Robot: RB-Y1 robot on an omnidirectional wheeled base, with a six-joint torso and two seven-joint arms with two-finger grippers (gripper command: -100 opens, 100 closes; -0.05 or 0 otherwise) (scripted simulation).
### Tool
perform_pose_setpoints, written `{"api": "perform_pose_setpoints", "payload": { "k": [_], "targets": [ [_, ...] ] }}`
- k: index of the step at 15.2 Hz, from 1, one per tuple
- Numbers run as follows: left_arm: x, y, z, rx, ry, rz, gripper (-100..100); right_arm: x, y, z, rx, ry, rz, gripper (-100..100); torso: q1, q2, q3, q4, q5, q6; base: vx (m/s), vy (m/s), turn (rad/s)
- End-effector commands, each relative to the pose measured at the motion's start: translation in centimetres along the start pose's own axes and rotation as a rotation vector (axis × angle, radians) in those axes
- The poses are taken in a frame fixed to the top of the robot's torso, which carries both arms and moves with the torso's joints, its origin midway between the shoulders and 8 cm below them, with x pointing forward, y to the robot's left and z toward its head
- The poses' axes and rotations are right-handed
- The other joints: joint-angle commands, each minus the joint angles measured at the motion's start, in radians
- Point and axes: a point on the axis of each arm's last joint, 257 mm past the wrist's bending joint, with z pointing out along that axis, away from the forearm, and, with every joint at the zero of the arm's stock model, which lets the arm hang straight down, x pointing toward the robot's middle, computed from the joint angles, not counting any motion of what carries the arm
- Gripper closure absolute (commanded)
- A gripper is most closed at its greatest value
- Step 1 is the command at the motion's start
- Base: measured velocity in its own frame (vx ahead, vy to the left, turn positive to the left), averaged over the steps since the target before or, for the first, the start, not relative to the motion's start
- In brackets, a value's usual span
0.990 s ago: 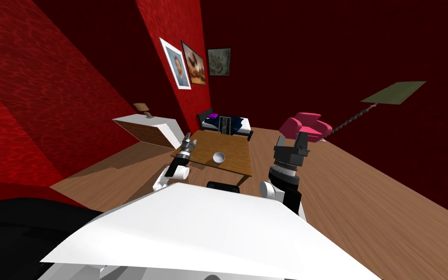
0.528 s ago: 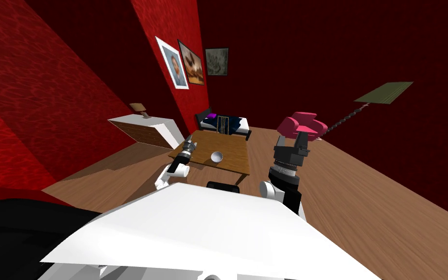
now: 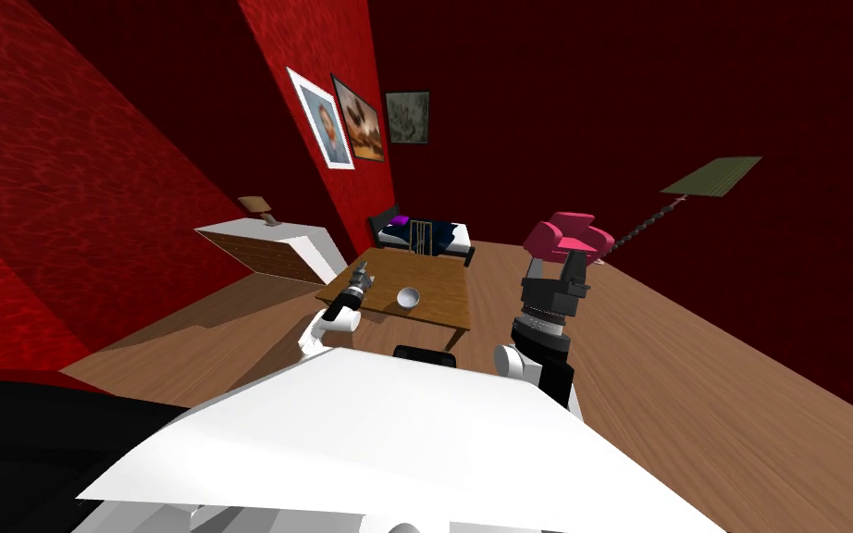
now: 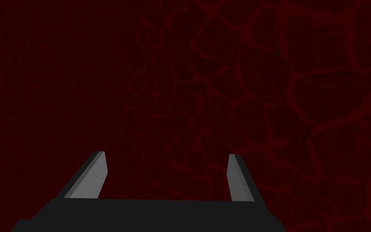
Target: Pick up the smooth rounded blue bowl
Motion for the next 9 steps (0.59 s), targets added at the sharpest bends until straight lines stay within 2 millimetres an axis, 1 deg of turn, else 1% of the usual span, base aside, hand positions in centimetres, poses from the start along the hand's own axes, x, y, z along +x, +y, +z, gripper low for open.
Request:
{"api": "perform_pose_setpoints", "payload": {
  "k": [1,2,4,5,7,8,9],
  "targets": [
    [-0.6,1.3,0.2,-0.043,-0.015,-0.005,-100,0.0,0.0,0.0,0.0,0.0,0.0,0,0.0,0.0,0.0,0.0,0.0,0.0,-0.004,-0.041,-0.017],
    [-1.4,2.3,0.7,-0.079,-0.034,-0.02,-100,0.0,0.0,0.0,0.0,0.0,0.0,0,0.0,0.0,0.0,0.0,0.0,0.0,-0.011,-0.055,-0.055],
    [-1.6,3.1,0.6,-0.108,-0.043,-0.021,-100,0.0,0.0,0.0,0.0,0.0,0.0,0,0.0,0.0,0.0,0.0,0.0,0.0,-0.014,-0.049,-0.033],
    [-2.4,4.1,1.1,-0.14,-0.062,-0.037,-100,0.0,0.0,0.0,0.0,0.0,0.0,0,0.0,0.0,0.0,0.0,0.0,0.0,-0.017,-0.056,-0.041],
    [-2.7,4.9,1.0,-0.174,-0.072,-0.038,-100,0.0,0.0,0.0,0.0,0.0,0.0,0,0.0,0.0,0.0,0.0,0.0,0.0,-0.01,-0.047,-0.034],
    [-3.4,5.9,1.4,-0.203,-0.092,-0.056,-100,0.0,0.0,0.0,0.0,0.0,0.0,0,0.001,0.0,0.0,0.0,0.0,0.0,-0.005,-0.046,-0.05],
    [-3.6,6.4,1.3,-0.225,-0.099,-0.057,-100,0.0,0.0,0.0,0.0,0.0,0.0,0,0.0,0.0,0.0,0.0,0.0,0.0,-0.005,-0.054,-0.055]
  ]
}}
